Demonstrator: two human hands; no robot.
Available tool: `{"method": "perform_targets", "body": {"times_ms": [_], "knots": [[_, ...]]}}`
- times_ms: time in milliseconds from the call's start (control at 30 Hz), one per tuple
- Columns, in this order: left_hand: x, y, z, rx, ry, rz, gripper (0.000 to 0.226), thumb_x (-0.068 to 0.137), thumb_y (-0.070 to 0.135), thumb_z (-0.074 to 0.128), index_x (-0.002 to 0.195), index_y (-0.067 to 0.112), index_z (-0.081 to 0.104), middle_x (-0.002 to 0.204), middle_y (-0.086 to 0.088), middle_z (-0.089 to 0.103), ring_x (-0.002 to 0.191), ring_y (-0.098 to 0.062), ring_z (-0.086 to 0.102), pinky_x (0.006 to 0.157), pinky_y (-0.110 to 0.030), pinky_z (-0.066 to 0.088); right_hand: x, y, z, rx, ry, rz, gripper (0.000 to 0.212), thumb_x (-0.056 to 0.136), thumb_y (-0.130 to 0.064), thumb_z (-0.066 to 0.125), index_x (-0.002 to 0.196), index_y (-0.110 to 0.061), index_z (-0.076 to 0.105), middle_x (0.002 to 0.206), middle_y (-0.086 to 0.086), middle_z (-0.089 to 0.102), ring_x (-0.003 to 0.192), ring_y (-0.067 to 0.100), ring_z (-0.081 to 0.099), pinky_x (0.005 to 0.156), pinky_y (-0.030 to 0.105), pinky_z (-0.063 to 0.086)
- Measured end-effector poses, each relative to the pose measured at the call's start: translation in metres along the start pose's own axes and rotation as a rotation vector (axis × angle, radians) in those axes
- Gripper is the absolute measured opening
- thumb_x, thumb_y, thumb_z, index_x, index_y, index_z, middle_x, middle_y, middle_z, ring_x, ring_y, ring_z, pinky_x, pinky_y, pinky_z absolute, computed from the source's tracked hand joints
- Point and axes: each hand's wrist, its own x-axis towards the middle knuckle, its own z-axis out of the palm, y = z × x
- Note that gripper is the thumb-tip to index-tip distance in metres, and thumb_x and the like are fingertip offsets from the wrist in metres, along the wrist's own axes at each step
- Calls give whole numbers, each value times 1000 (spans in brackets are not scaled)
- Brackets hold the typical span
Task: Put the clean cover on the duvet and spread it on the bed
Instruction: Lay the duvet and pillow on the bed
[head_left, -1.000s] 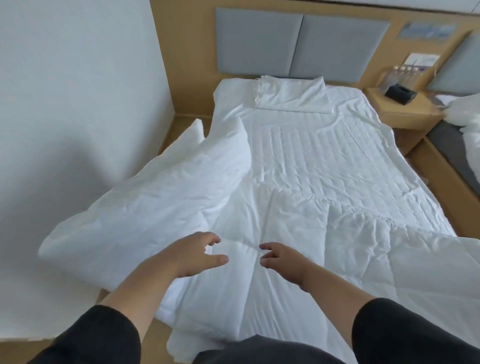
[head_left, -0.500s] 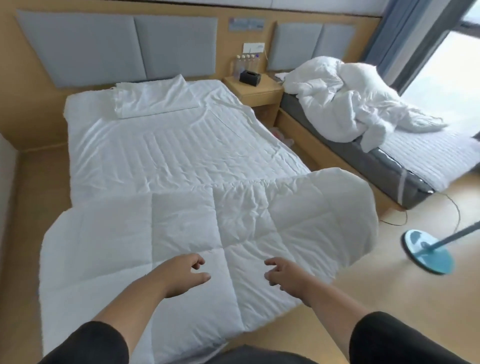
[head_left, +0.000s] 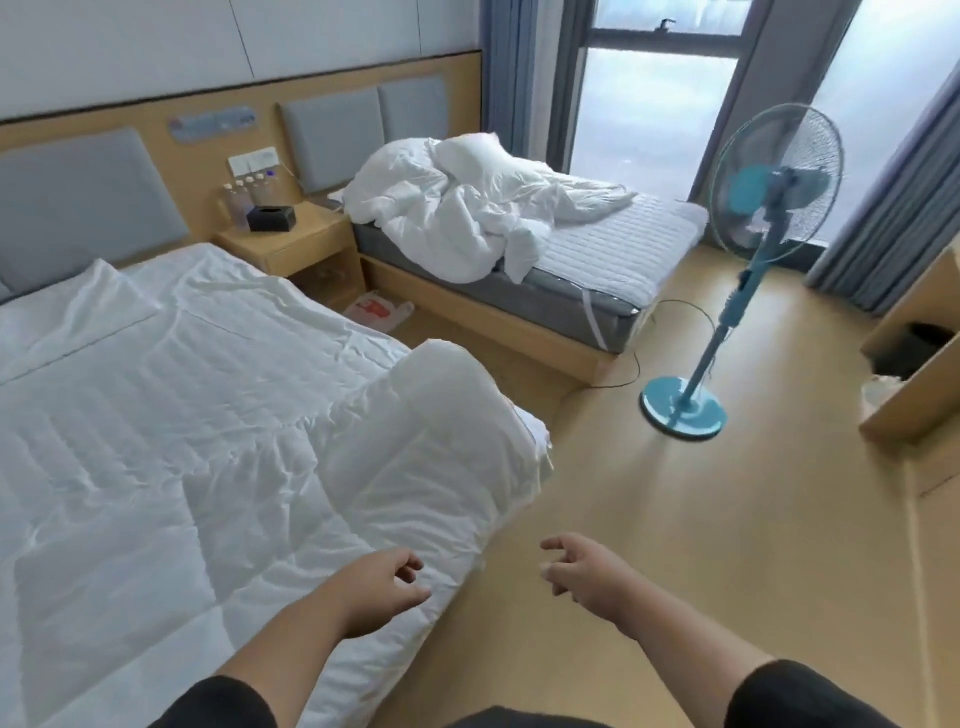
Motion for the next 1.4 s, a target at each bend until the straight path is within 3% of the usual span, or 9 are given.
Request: {"method": "perform_targets", "body": {"times_ms": [367, 500, 567, 700, 833, 1067, 1200, 1300, 1400], "knots": [[119, 108, 4, 61, -28, -13, 48, 93, 48, 62, 136, 27, 54, 122, 9, 62, 106, -8, 60, 89, -23, 46, 65, 37, -123, 90, 36, 59, 41, 93, -33, 64, 133, -33, 55, 102, 3, 73, 94, 14, 70, 76, 23, 50], [193, 124, -14, 27, 1, -45, 31, 93, 55, 59, 107, 28, 66, 102, 9, 68, 93, -9, 63, 89, -33, 52, 125, 30, -162, 93, 26, 102, 36, 92, -36, 64, 128, -36, 58, 101, 1, 74, 95, 13, 70, 88, 32, 54], [236, 132, -33, -24, 83, -66, 42, 93, 62, 54, 87, 21, 64, 82, 4, 68, 78, -13, 64, 79, -37, 52, 163, 24, -182, 81, 20, 127, 35, 92, -37, 65, 126, -37, 59, 100, -1, 75, 93, 12, 70, 90, 33, 55], [324, 143, -91, -22, 227, -128, 63, 92, 68, 46, 83, 9, 63, 77, -4, 70, 72, -20, 66, 71, -38, 51, 242, 0, -224, 68, 26, 205, 34, 94, -34, 63, 128, -31, 60, 101, -2, 73, 90, 11, 70, 78, 26, 54], [386, 151, -147, -21, 259, -180, 58, 90, 68, 47, 68, 15, 57, 64, 3, 65, 63, -17, 62, 59, -31, 43, 314, -38, -262, 38, 4, 243, 36, 93, -30, 61, 128, -26, 59, 102, -2, 72, 90, 12, 68, 73, 24, 50], [437, 146, -192, -112, 337, -431, 53, 83, 71, 53, 78, 18, 46, 68, 3, 53, 56, -18, 50, 56, -29, 40, 444, -123, -297, -70, -163, 221, 27, 84, -29, 57, 101, -10, 66, 91, -3, 68, 75, 11, 63, 66, 28, 47], [443, 146, -185, -130, 241, -621, 60, 71, 82, 50, 83, 23, 48, 71, 9, 49, 56, -12, 48, 51, -26, 36, 531, -160, -287, -114, -323, 205, 12, 89, -29, 58, 93, -21, 65, 95, 0, 71, 75, 13, 66, 65, 27, 49], [451, 154, -171, -228, 273, -790, 60, 68, 80, 55, 89, 24, 47, 93, 7, 59, 71, -12, 59, 57, -27, 41, 595, -184, -273, -144, -475, 226, 17, 95, -35, 59, 106, -24, 65, 102, 3, 73, 79, 15, 69, 68, 29, 53], [463, 170, -153, -340, 295, -1009, 82, 66, 82, 61, 120, 23, 39, 117, 0, 44, 94, -21, 57, 69, -32, 44, 650, -214, -261, -214, -627, 270, 18, 96, -43, 60, 106, -27, 63, 102, 1, 73, 78, 14, 71, 72, 31, 57]]}}
